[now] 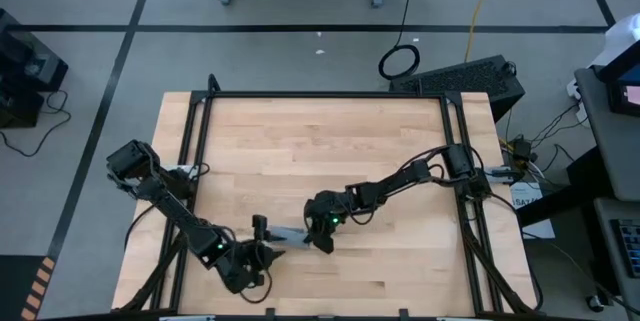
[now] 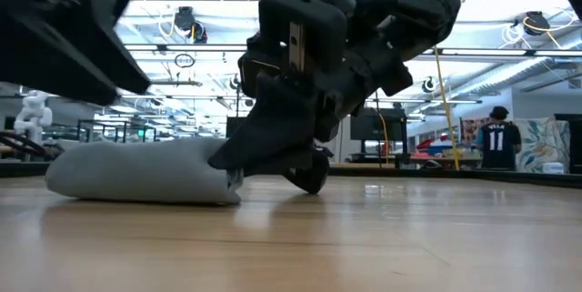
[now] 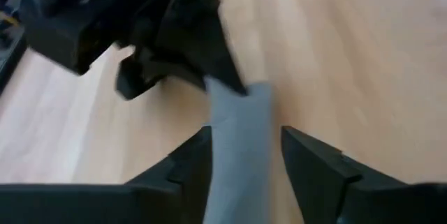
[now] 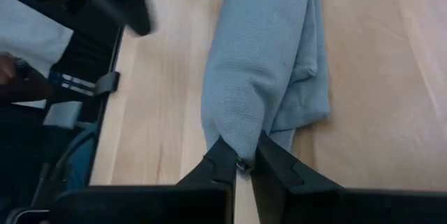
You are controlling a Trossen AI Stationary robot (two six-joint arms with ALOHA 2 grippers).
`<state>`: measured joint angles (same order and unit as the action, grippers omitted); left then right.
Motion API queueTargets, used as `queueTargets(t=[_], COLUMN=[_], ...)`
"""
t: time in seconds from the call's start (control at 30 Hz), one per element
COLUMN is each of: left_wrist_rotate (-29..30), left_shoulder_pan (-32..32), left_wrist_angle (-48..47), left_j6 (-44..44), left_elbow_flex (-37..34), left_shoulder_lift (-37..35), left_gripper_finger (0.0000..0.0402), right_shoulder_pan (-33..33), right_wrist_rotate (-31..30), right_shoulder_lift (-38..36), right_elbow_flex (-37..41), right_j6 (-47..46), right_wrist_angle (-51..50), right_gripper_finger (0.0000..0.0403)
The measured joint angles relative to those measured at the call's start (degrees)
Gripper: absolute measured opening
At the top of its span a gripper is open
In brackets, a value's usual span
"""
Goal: Roll towel
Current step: Roll the gray towel on the table
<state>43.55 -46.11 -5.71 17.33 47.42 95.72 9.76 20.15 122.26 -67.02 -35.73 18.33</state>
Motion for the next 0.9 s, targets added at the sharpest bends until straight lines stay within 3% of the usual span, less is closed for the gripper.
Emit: queueTargets(t=[0.1,0.4,0.73,0.9], left_wrist_rotate=[-0.68,-11.8,-18.22,-21.5], left_shoulder_pan=[2.6,9.18,13.37,16.26], left_wrist_angle=[-1.29,-3.76,-3.16,-3.18], left_j6=[-1.19,-0.08,2.91,3.37], left_elbow_flex=[-0.04,-1.79,-2.78,-2.83], left_shoulder_lift=[0.09,0.08,0.05,0.03], left_gripper_finger=[0.0134,0.001,0.0003,0.0003], right_shoulder_pan=[-0.05,-0.78,-0.92,-0.76], right_wrist_rotate=[1.64,6.35,8.34,8.98], right_shoulder_lift=[0.0,0.0,-0.02,-1.86], right_elbow_flex=[0.0,0.0,0.07,0.25], right_j6=[-0.91,-1.9,1.3,6.97], right_wrist_angle=[-0.24,-0.8,-1.84,-6.67], right_gripper_finger=[0.002,0.002,0.0022,0.006])
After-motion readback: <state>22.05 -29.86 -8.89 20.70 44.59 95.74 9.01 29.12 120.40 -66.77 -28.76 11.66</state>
